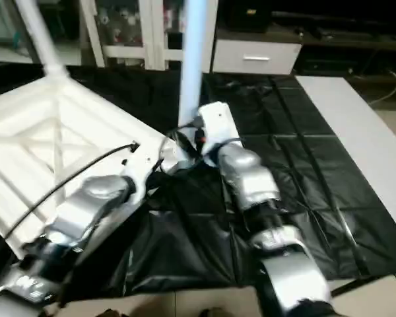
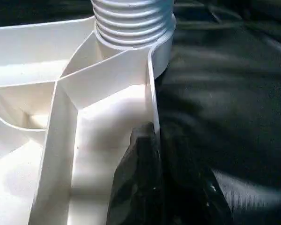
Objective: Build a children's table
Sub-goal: Insert table leg to table base
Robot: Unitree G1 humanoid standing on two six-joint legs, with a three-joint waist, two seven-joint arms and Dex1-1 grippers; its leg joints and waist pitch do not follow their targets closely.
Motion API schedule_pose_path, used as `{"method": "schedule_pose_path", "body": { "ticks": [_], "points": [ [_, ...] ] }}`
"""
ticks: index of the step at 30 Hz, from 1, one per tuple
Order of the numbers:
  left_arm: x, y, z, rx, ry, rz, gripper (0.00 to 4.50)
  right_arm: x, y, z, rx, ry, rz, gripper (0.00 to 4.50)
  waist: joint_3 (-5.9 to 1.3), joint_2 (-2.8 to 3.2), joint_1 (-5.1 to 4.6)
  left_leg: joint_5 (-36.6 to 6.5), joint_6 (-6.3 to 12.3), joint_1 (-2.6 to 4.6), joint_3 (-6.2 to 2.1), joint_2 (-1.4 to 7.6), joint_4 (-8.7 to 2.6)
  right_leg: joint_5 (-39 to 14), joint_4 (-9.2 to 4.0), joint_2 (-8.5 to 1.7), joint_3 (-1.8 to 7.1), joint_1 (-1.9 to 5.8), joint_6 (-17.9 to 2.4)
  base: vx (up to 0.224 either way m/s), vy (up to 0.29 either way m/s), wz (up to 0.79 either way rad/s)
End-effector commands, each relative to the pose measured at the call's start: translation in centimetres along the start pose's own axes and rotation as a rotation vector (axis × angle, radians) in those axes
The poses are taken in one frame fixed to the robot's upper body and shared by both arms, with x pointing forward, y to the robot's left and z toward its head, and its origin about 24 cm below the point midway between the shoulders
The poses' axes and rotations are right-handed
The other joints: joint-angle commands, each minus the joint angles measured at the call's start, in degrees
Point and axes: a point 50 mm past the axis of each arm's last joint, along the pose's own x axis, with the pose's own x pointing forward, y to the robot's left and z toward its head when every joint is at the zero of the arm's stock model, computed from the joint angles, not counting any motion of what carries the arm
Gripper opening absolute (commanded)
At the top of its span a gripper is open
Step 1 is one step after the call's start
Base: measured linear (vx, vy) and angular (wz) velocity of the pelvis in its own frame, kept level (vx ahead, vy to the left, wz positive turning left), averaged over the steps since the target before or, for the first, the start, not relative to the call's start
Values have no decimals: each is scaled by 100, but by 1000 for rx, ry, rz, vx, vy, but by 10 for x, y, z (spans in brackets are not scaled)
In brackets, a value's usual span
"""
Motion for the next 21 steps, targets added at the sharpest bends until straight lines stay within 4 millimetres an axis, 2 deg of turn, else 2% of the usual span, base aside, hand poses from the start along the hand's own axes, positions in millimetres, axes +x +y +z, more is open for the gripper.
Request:
{"method": "schedule_pose_path", "body": {
  "ticks": [1,2,3,5,6,7,8,11,13,14,15,16,18,21],
  "points": [
    [-1,-9,-14,14,44,-103,0,-11,-3,1,-26,41,48,420,-386,30,14,-588,177,20,42,86,-349,-655,-301,-261,252,322,-1050,53,9,-1],
    [-8,-8,-18,46,44,-149,0,-21,-5,-1,-52,77,108,437,-388,73,44,-548,183,37,38,85,-342,-429,-290,-241,245,345,-1111,53,9,-1],
    [-11,-8,-19,59,40,-174,0,-24,-4,-1,-61,84,140,445,-397,68,37,-417,232,40,39,81,-329,-117,-250,-232,252,363,-1199,0,0,0],
    [-14,-7,-22,58,48,-186,0,-28,-4,-1,-71,87,175,445,-391,60,41,-394,270,49,59,71,-319,-23,-248,-230,257,352,-1281,0,0,0],
    [-23,-2,-28,75,61,-233,0,-45,-2,-5,-116,114,312,445,-399,78,66,-392,289,61,56,72,-313,-8,-245,-237,255,368,-1334,0,0,0],
    [-24,-1,-29,80,63,-238,0,-48,-1,-6,-126,120,330,445,-398,78,79,-427,305,58,53,78,-310,-4,-239,-238,256,384,-1336,0,0,0],
    [-29,2,-31,95,66,-269,0,-56,0,-10,-156,147,394,445,-375,71,95,-551,327,60,50,94,-325,-117,-253,-250,260,383,-1313,0,0,0],
    [-36,3,-32,129,57,-329,0,-65,1,-14,-178,177,442,445,-335,55,97,-1037,218,67,50,96,-354,-982,-342,-272,264,354,-1192,0,0,0],
    [-43,1,-32,158,48,-403,0,-70,4,-16,-193,192,484,445,-326,46,79,-1316,99,58,26,99,-379,-1680,-388,-289,267,345,-979,0,0,0],
    [-46,0,-32,165,46,-434,0,-71,5,-16,-197,193,499,445,-326,51,84,-1344,81,71,22,102,-378,-1767,-398,-287,265,332,-945,0,0,0],
    [-49,-3,-31,173,44,-480,0,-71,7,-17,-207,187,524,445,-335,49,92,-1307,64,93,25,107,-365,-1741,-395,-294,276,318,-943,0,0,0],
    [-50,-4,-31,174,45,-493,0,-72,8,-17,-211,183,536,445,-326,59,84,-1279,56,86,20,109,-380,-1640,-374,-274,274,310,-989,0,0,0],
    [-51,-4,-31,181,46,-504,0,-72,8,-17,-215,179,536,445,-334,81,109,-1318,35,154,42,118,-362,-1499,-373,-259,281,265,-1081,0,0,0],
    [-51,-7,-30,200,42,-529,0,-69,6,-19,-250,181,516,445,-349,91,155,-1211,-14,126,32,120,-366,-1210,-321,-257,278,305,-1152,0,0,0]
  ]
}}
